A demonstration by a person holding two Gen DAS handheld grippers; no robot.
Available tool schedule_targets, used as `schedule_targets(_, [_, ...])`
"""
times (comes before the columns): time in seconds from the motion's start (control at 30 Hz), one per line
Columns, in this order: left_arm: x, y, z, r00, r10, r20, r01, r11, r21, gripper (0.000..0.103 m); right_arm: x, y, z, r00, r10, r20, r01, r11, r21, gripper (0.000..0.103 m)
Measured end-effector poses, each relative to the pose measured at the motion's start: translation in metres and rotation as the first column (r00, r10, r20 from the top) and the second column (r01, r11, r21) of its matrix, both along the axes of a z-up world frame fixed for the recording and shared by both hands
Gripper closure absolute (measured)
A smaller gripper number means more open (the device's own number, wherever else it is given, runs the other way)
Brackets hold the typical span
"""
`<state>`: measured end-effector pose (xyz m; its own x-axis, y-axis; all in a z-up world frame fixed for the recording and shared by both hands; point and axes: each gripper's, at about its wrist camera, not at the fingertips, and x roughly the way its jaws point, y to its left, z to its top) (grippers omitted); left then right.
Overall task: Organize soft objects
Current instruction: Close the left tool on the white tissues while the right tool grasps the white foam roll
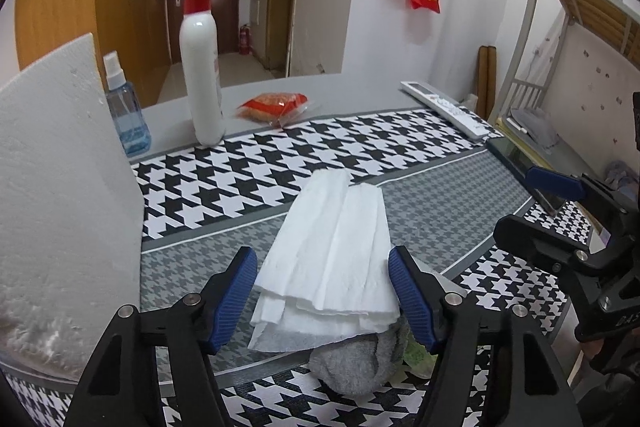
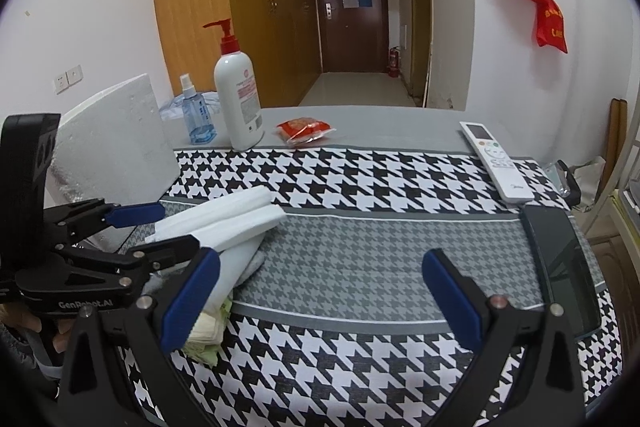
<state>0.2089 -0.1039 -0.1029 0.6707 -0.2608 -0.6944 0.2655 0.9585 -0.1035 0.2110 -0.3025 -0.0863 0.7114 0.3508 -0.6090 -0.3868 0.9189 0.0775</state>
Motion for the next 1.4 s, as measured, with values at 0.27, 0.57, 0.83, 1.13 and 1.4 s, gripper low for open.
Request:
schedule_targets(0.27, [0.006,0.002,-0.01,0.999,-0.01,-0.051,0.01,1.0,-0.013,0.063,0.007,0.012,-0.007,0.998,0.044,-0.04,-0.044,0.999,-0.007,0.001])
schedule_targets(0.57, [0.004,0.012,-0.011,0.998,-0.028,-0.055,0.022,0.995,-0.101,0.093,0.019,0.028,-0.017,0.99,0.09,-0.112,-0.089,0.996,0.011,0.001])
schedule_targets(0.83, [-0.001,0.019,-0.004,1.0,-0.006,-0.019,0.003,0.99,-0.138,0.094,0.024,0.043,-0.028,0.974,0.147,-0.171,-0.147,0.989,0.015,0.018])
schedule_targets(1.13, [-0.002,0.02,-0.004,1.0,0.0,-0.007,-0.001,0.991,-0.131,0.094,0.029,0.048,-0.038,0.95,0.198,-0.243,-0.19,0.98,0.054,0.059])
schedule_targets(1.4, [-0.004,0.019,-0.004,1.0,0.005,0.004,-0.004,0.993,-0.12,0.094,0.031,0.05,-0.042,0.937,0.22,-0.272,-0.205,0.975,0.08,0.082])
